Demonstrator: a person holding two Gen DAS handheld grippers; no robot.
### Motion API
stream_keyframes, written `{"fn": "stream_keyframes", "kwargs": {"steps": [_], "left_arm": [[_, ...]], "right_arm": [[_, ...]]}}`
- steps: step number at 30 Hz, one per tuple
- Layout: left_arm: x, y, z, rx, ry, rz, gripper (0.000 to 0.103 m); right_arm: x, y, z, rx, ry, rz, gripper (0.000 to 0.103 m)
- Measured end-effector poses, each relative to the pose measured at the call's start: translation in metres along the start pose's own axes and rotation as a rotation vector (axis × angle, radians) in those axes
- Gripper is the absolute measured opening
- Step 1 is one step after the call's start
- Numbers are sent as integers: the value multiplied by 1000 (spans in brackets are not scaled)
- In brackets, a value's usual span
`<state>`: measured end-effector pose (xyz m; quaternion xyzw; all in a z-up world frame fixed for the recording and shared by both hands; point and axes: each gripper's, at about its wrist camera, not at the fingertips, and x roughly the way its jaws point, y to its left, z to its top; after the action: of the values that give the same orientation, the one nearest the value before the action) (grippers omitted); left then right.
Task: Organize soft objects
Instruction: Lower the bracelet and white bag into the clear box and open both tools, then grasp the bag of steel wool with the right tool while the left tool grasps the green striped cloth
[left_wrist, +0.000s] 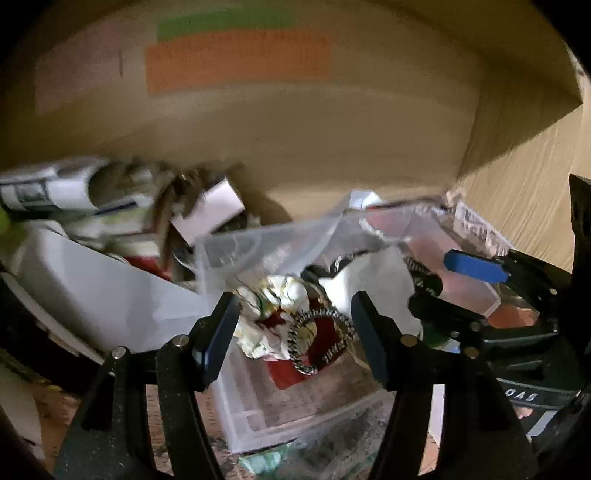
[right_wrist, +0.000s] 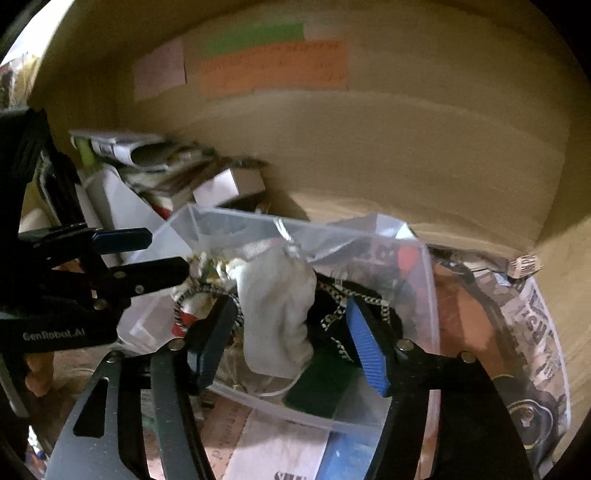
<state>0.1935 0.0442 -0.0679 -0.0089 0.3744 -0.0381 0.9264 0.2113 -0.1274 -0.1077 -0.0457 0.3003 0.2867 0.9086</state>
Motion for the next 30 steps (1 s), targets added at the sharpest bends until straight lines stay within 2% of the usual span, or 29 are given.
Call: {"fn": "stream_keyframes", "kwargs": {"steps": [4,8,14,18,25,30], "left_arm": [[-24,2,1,-1,-49,-10,64],[-46,2,-7,2,-97,0,76],[-63,11,-28,-3,-93,0,76],[-62,19,-46,-21,-56,-1,76],[-54,32,-78,-44,25,20,76],[-46,40,-95,-55,65,26,76]], "right_arm": [[-25,4,2,16,-59,18,66],[-44,14,0,6,-94,41,66],[-55,31,-11,-2,-106,90,74],[-47,42,-23,-4,-63,129,74],[-12,63,-42,-17,76,187,74],[10,75,-48,-40,152,186,74]]}}
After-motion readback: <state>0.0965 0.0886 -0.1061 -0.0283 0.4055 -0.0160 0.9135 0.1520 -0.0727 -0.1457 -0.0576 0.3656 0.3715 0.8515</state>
